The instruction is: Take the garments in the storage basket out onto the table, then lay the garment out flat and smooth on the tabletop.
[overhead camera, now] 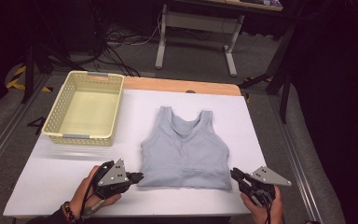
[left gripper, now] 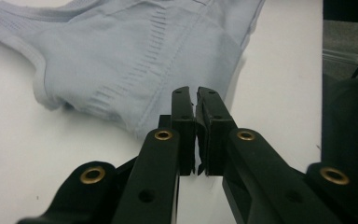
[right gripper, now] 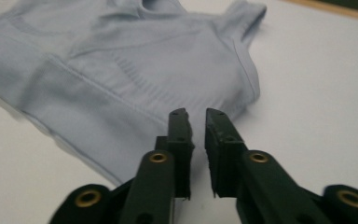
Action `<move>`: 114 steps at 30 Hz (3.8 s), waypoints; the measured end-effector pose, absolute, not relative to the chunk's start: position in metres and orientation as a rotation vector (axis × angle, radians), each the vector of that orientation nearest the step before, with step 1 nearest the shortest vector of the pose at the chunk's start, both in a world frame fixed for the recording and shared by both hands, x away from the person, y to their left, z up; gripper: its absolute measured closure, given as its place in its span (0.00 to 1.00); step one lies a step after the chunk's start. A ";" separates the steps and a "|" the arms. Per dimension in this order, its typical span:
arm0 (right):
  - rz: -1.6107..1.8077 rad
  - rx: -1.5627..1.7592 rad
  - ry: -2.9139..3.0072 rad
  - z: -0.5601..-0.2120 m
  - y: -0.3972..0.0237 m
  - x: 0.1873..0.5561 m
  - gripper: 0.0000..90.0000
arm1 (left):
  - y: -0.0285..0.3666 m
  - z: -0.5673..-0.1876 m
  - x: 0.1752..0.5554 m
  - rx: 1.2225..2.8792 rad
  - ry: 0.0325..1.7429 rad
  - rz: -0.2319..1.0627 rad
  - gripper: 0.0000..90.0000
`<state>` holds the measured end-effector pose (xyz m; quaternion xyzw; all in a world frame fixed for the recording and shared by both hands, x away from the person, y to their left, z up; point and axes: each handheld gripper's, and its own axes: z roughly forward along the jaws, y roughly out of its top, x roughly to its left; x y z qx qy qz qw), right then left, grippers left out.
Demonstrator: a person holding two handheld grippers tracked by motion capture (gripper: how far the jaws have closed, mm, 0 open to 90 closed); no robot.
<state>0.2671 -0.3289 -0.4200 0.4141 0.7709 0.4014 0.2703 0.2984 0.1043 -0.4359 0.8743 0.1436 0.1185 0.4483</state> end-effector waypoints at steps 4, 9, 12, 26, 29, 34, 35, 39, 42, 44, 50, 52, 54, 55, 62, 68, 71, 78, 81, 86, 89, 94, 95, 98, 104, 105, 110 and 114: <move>1.107 1.024 2.110 -0.418 -0.318 0.290 1.00 | 0.086 -0.442 0.308 2.195 0.336 0.275 0.98; 1.076 0.977 2.162 -0.424 -0.302 0.327 1.00 | 0.071 -0.452 0.319 2.258 0.318 0.267 1.00; 1.017 0.954 2.214 -0.433 -0.290 0.353 1.00 | 0.067 -0.460 0.328 2.281 0.324 0.227 1.00; 0.886 1.092 2.192 -0.462 -0.313 0.385 1.00 | 0.070 -0.471 0.328 2.303 0.318 0.210 1.00; 0.872 1.090 2.180 -0.463 -0.313 0.384 1.00 | 0.070 -0.471 0.328 2.301 0.319 0.202 1.00; 0.878 1.095 2.176 -0.462 -0.315 0.383 1.00 | 0.070 -0.471 0.329 2.298 0.315 0.191 1.00; 0.879 1.097 2.175 -0.462 -0.316 0.383 1.00 | 0.070 -0.471 0.327 2.297 0.317 0.205 1.00; 0.876 1.099 2.162 -0.461 -0.319 0.382 1.00 | 0.070 -0.472 0.325 2.297 0.305 0.239 1.00; 0.844 1.114 2.123 -0.460 -0.324 0.381 1.00 | 0.070 -0.472 0.324 2.296 0.306 0.240 1.00; 0.804 1.139 2.103 -0.460 -0.332 0.381 1.00 | 0.071 -0.472 0.323 2.298 0.307 0.245 1.00; 0.778 1.184 2.104 -0.463 -0.341 0.381 1.00 | 0.071 -0.472 0.323 2.295 0.308 0.246 1.00; 0.777 1.189 2.098 -0.463 -0.341 0.382 1.00 | 0.071 -0.472 0.323 2.300 0.319 0.243 1.00; 0.779 1.190 2.097 -0.463 -0.341 0.382 1.00 | 0.071 -0.472 0.323 2.296 0.315 0.245 1.00; 0.778 1.186 2.100 -0.463 -0.340 0.382 1.00 | 0.071 -0.472 0.323 2.295 0.317 0.248 1.00; 0.782 1.176 2.089 -0.463 -0.340 0.382 1.00 | 0.071 -0.472 0.324 2.292 0.313 0.245 1.00; 0.806 1.176 2.072 -0.463 -0.341 0.380 1.00 | 0.072 -0.473 0.324 2.287 0.311 0.242 1.00; 0.879 1.172 2.013 -0.461 -0.344 0.376 1.00 | 0.072 -0.473 0.324 2.287 0.309 0.236 1.00; 1.030 1.122 1.914 -0.449 -0.347 0.367 1.00 | 0.078 -0.469 0.315 2.240 0.281 0.312 1.00; 1.073 1.067 1.902 -0.440 -0.341 0.364 1.00 | 0.089 -0.462 0.315 2.198 0.311 0.305 1.00; 1.145 1.024 1.896 -0.424 -0.326 0.362 1.00 | 0.099 -0.456 0.319 2.174 0.360 0.332 1.00; 1.146 1.002 1.865 -0.418 -0.318 0.362 1.00 | 0.098 -0.459 0.321 2.195 0.370 0.335 1.00; 1.175 0.966 1.921 -0.408 -0.292 0.381 1.00 | 0.092 -0.465 0.321 2.249 0.355 0.312 1.00; 1.175 0.966 1.921 -0.408 -0.292 0.381 1.00 | 0.091 -0.466 0.321 2.254 0.355 0.314 1.00; 1.046 0.962 2.097 -0.411 -0.265 0.414 1.00 | 0.090 -0.464 0.321 2.239 0.376 0.275 1.00; 0.831 0.963 2.270 -0.424 -0.244 0.454 1.00 | 0.082 -0.470 0.319 2.290 0.338 0.262 1.00; 0.766 0.969 2.287 -0.428 -0.241 0.464 1.00 | 0.081 -0.471 0.319 2.293 0.335 0.264 1.00; 0.642 1.017 2.325 -0.444 -0.240 0.500 1.00 | 0.080 -0.472 0.319 2.292 0.342 0.250 1.00; 0.634 1.047 2.306 -0.449 -0.244 0.514 1.00 | 0.080 -0.472 0.318 2.290 0.332 0.263 1.00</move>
